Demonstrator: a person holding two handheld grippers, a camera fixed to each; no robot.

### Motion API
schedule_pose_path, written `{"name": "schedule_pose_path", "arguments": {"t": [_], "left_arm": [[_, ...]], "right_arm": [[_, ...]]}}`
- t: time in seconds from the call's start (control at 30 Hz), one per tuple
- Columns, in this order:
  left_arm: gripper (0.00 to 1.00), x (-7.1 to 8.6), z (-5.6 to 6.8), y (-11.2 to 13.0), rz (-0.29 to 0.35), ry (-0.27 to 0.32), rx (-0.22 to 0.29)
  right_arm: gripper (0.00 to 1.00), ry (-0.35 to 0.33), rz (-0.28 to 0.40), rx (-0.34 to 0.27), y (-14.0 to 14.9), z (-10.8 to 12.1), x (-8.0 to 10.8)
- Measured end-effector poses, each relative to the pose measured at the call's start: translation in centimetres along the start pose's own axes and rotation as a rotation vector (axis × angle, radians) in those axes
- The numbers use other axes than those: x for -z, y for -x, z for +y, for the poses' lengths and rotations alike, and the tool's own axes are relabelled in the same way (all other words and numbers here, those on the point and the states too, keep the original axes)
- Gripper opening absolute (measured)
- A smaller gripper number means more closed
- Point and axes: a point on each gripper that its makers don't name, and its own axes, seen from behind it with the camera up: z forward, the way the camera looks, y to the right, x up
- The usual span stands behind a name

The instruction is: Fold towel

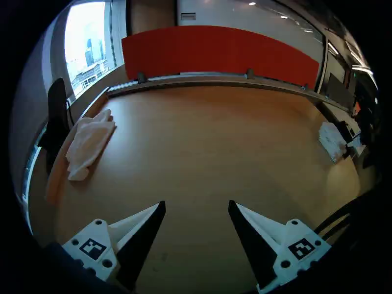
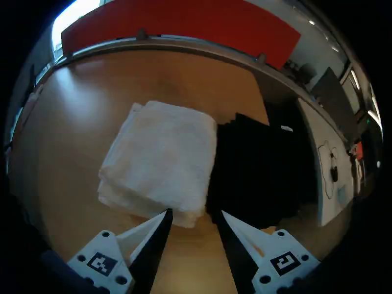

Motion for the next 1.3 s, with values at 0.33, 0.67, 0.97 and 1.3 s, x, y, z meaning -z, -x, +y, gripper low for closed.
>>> {"name": "schedule_pose_path", "arguments": {"t": [0.33,0.67,0.97,1.3], "left_arm": [[0.95,0.1,-0.3,0.3,0.003,0.000,0.004],[0.95,0.7,-1.1,0.6,0.006,-0.013,0.018],[0.95,1.2,-1.8,1.1,0.002,-0.025,0.027],[0.95,1.1,-1.8,1.1,0.003,-0.022,0.027]], "right_arm": [[0.67,-0.089,0.074,0.041,-2.6,-5.2,0.5],[0.67,-0.166,0.103,0.079,-4.5,-10.1,0.1],[0.49,-0.175,0.084,0.114,-4.2,-11.2,-0.6],[0.17,-0.179,0.087,0.113,-4.2,-11.4,-0.4]]}}
